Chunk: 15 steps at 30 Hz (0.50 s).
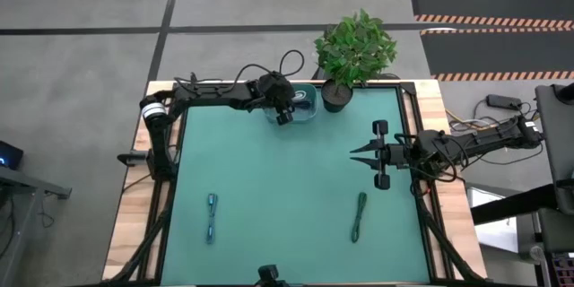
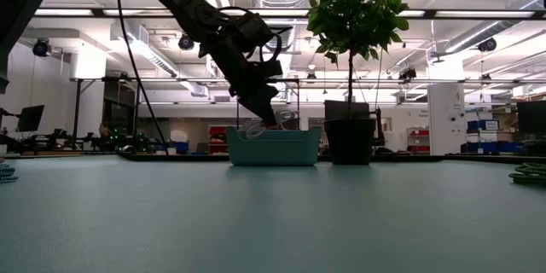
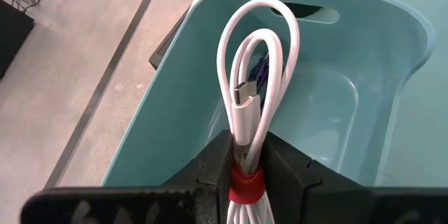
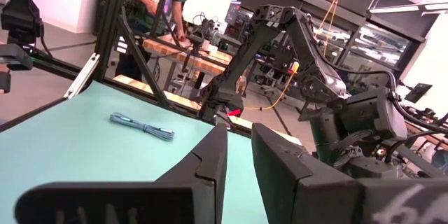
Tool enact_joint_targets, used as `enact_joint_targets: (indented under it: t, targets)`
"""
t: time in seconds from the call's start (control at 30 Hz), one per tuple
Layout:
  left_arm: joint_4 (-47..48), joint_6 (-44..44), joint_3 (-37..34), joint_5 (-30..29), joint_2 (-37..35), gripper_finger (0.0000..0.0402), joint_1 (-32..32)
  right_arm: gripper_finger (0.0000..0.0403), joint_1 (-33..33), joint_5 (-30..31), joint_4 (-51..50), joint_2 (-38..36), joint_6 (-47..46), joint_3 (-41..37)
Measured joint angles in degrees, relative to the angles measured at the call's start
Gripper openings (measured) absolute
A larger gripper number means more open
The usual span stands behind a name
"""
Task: Pick and place USB-C Cables
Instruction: Put the white charger cable into the green bin, then put the blue charger cable into the green bin
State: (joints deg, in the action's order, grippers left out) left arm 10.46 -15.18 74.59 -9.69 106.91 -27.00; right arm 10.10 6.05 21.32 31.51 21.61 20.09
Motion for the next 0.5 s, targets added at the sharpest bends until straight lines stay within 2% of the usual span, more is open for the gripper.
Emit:
enact_joint_targets:
  t: [0.13, 0.5]
  targets:
    - [0.0, 0.0, 0.0, 0.0, 0.0, 0.006, 0.0, 0.0059, 0.0, 0.0, 0.0, 0.0, 0.2, 0.0]
    - [-0.2, 1.3, 0.0, 0.0, 0.0, 0.0108, 0.0, 0.0059, 0.0, 0.0, 0.0, 0.0, 1.5, 0.0]
